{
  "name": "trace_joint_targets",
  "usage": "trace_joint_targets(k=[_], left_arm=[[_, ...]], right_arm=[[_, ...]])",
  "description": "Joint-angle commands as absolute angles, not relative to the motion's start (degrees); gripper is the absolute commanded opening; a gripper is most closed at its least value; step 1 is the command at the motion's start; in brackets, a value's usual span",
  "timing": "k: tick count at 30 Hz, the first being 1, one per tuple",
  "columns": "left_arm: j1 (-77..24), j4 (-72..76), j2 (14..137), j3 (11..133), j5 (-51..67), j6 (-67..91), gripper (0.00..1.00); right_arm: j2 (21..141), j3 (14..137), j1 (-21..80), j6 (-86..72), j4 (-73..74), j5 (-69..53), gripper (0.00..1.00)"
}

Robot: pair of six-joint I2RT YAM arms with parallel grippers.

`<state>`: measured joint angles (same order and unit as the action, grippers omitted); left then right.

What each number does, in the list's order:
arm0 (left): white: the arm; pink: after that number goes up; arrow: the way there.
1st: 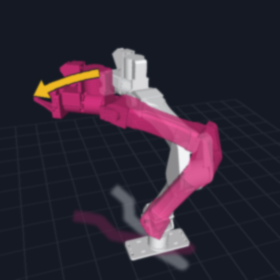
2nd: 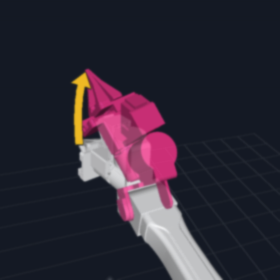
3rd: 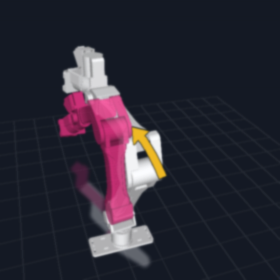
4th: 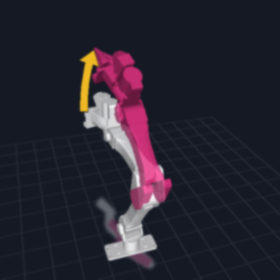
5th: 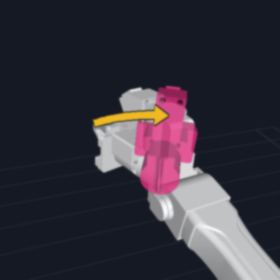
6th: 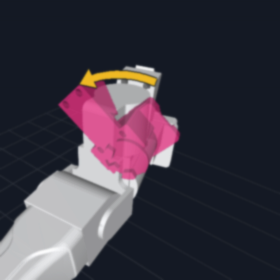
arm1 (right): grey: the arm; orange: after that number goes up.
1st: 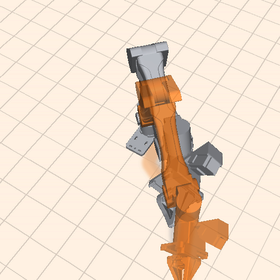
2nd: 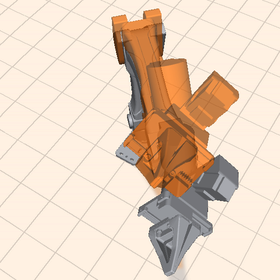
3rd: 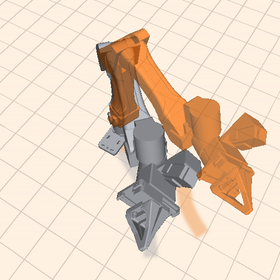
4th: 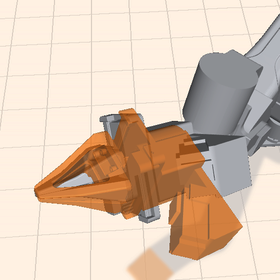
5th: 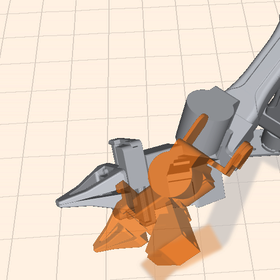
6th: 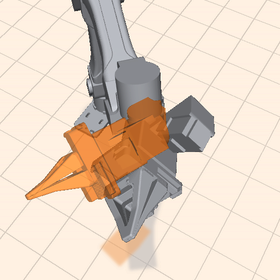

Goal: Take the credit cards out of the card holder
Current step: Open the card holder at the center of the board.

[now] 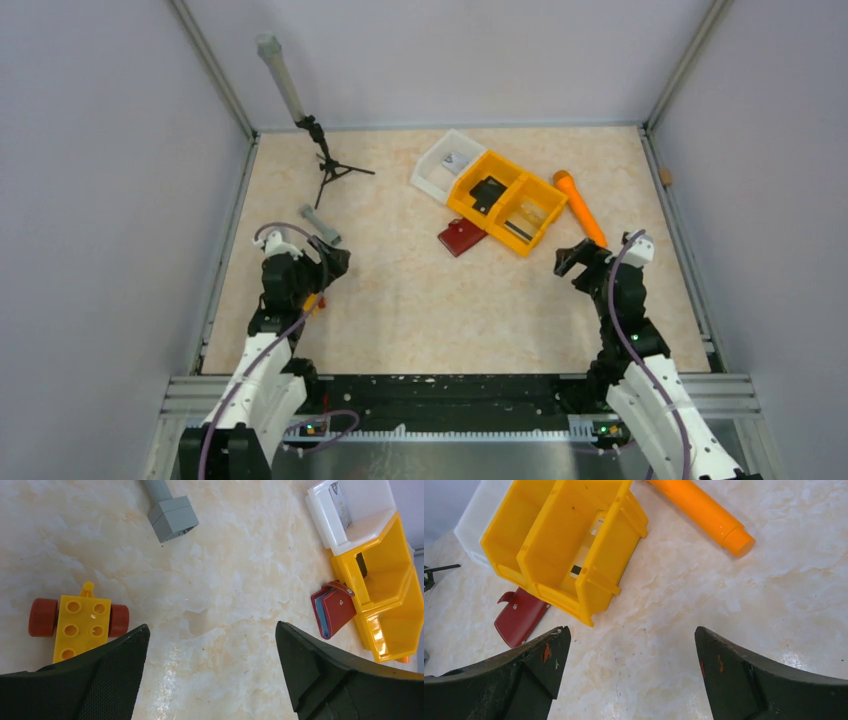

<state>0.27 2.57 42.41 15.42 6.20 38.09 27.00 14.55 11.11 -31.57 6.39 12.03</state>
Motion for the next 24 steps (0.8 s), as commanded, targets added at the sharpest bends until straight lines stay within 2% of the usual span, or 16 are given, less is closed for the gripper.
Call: trace_joint_targets(k=[1, 7, 11, 16, 19, 24], left_arm=[[0.26, 6.85, 42.92, 15.72, 9.09, 35.75, 0.99], [-3.64, 12.56, 47.77, 16.8, 11.86, 32.41, 0.99], [-12.62, 10.96, 55.64, 23.92, 6.37, 27.52, 0.99], [-22.52, 8.93, 70.1, 35.36, 3.58, 20.22, 0.99], [-26.62, 7.55, 79.9, 42.67, 2.78, 15.27, 0.95], [-31.82, 7.8, 91.74, 52.18, 0.55, 9.0, 0.94]], right_arm=[[26.68, 14.37, 11.37, -30.98, 3.93, 11.62, 0.99], [26.73, 13.83, 11.37, -30.94, 2.82, 10.38, 0.99], [26.74, 13.56, 11.34, -30.95, 2.66, 9.71, 0.99], [26.83, 13.18, 11.39, -31.02, 2.11, 9.05, 0.99], [26.81, 13.02, 11.37, -30.98, 2.03, 9.08, 0.99], [26.89, 12.79, 11.34, -30.94, 1.76, 8.85, 0.99]])
